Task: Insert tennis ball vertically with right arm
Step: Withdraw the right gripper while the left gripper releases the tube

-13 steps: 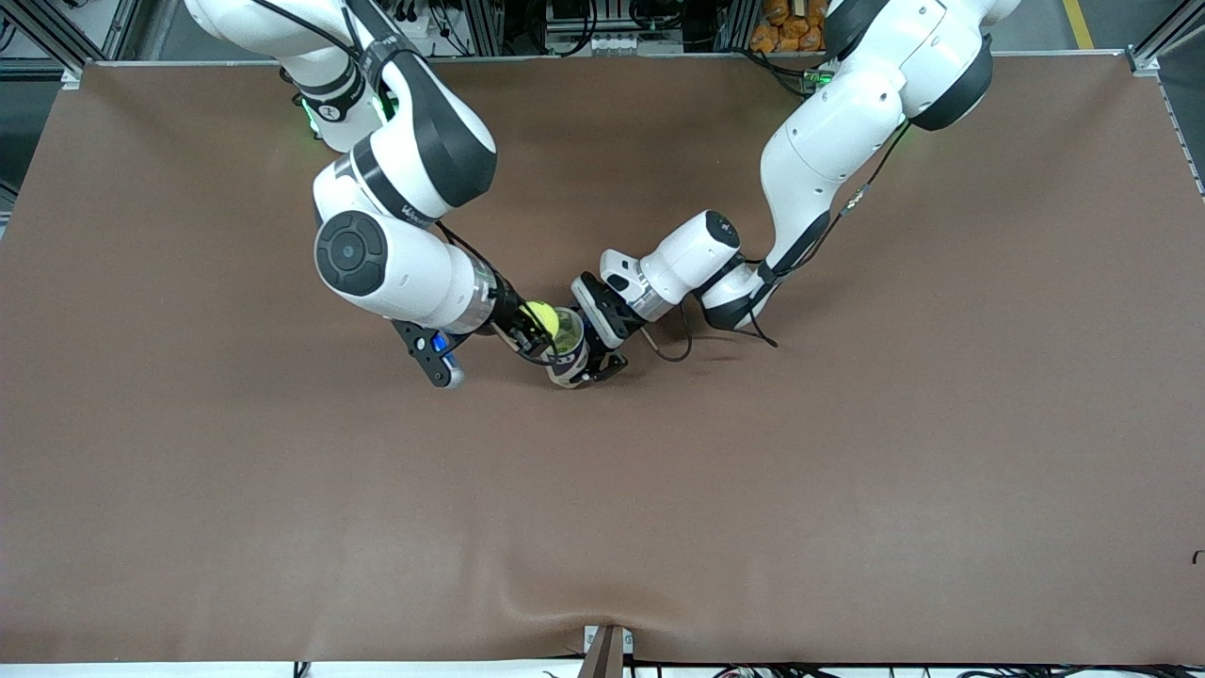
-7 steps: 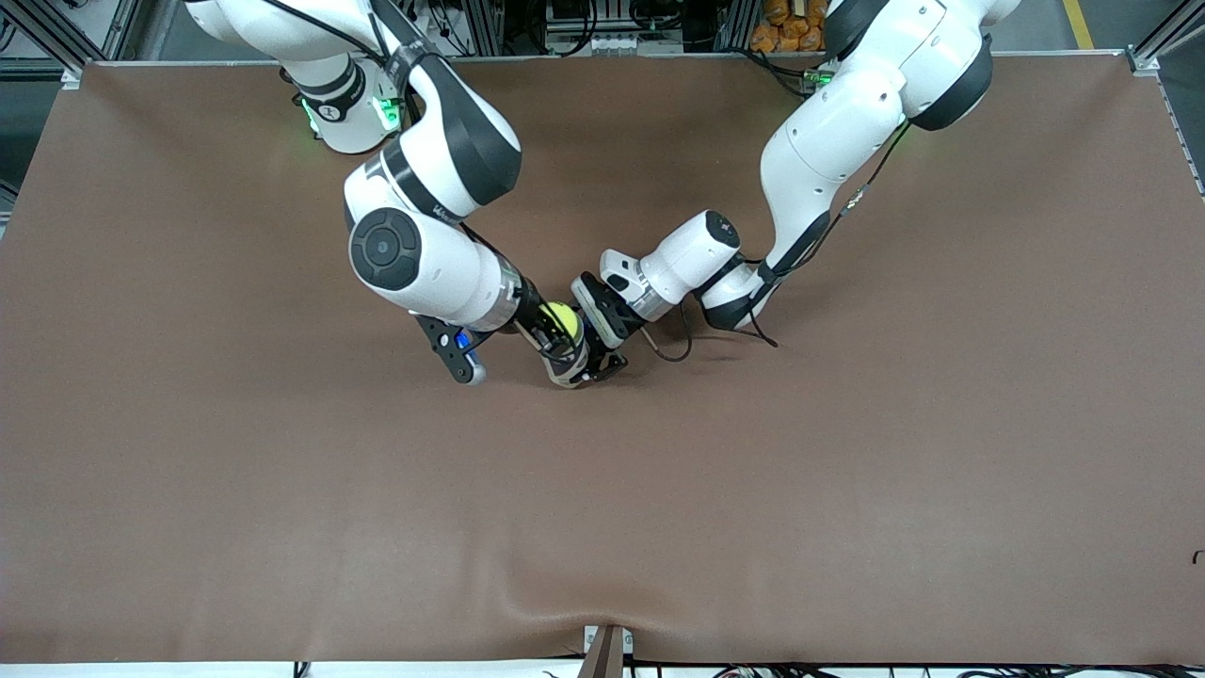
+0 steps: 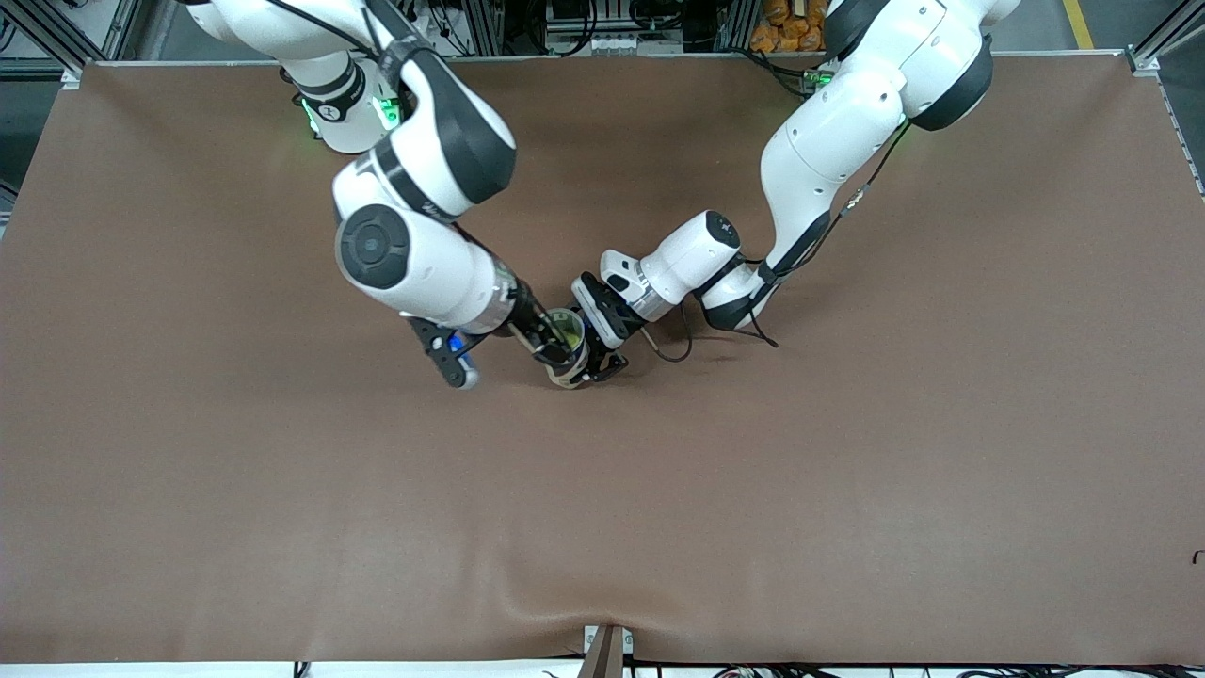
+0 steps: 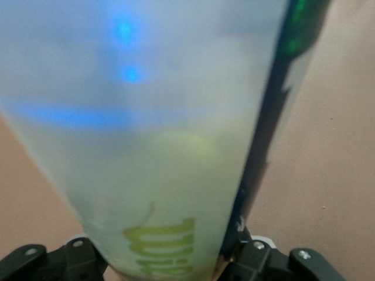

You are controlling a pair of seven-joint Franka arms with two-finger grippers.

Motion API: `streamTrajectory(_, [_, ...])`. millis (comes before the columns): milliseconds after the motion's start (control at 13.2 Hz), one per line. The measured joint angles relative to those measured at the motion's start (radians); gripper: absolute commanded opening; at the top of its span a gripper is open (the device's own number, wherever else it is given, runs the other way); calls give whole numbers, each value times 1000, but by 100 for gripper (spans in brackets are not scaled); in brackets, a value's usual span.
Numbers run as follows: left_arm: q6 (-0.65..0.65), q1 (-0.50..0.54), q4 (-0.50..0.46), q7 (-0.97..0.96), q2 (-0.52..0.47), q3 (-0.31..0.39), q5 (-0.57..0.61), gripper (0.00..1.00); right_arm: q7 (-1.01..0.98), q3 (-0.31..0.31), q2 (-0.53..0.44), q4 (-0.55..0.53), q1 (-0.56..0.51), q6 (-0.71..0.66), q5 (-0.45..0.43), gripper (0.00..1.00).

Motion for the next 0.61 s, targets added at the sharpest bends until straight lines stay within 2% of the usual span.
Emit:
streamTrajectory(152, [0,0,0,0,0,0,0,100,-78,-4,-1,36,-51,-37,-52,100])
streamTrajectory(303, [0,1,0,0,0,0,0,100,-188,-6,-1,41,-111,-77,-109,100])
streamTrajectory(606, [0,2,-1,0,0,0,0,100,-443,-9,-4,58,-259,-191,-128,100])
